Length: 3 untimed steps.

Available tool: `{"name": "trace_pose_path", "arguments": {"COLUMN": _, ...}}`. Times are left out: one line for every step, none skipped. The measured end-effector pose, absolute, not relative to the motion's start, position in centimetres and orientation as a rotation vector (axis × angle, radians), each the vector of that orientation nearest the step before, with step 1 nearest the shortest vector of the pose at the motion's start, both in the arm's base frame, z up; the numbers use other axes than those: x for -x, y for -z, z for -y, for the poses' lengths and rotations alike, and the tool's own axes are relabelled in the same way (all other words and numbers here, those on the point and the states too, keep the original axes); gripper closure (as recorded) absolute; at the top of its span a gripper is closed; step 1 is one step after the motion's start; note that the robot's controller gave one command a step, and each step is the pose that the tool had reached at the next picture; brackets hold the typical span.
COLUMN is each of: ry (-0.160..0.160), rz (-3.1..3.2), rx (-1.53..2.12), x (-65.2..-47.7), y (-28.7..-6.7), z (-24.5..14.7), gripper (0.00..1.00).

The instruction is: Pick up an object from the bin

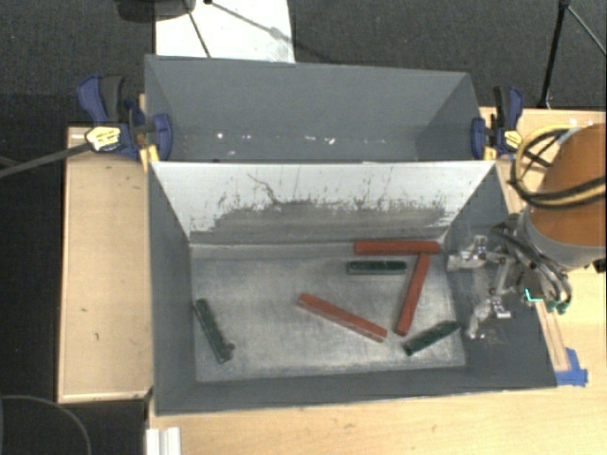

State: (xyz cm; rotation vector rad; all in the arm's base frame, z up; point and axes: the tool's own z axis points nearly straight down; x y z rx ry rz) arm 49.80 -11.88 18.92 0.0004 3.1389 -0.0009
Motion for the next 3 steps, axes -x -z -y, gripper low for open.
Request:
{"name": "trace_pose_path", "arguments": {"ry": 0.002, "rz": -3.131, "rx": -0.098, "x": -49.7, "y": -15.0, "z": 12.1, "gripper": 0.0}}
{"name": "trace_pose_path", "arguments": {"ry": 0.004, "rz": -3.13, "rx": 0.034, "x": -48.2, "y": -7.3, "z": 13.1, "gripper": 1.0}}
{"name": "trace_pose_path", "arguments": {"ry": 0.004, "rz": -3.13, "rx": 0.037, "x": -48.2, "y": -7.3, "z": 13.1, "gripper": 1.0}}
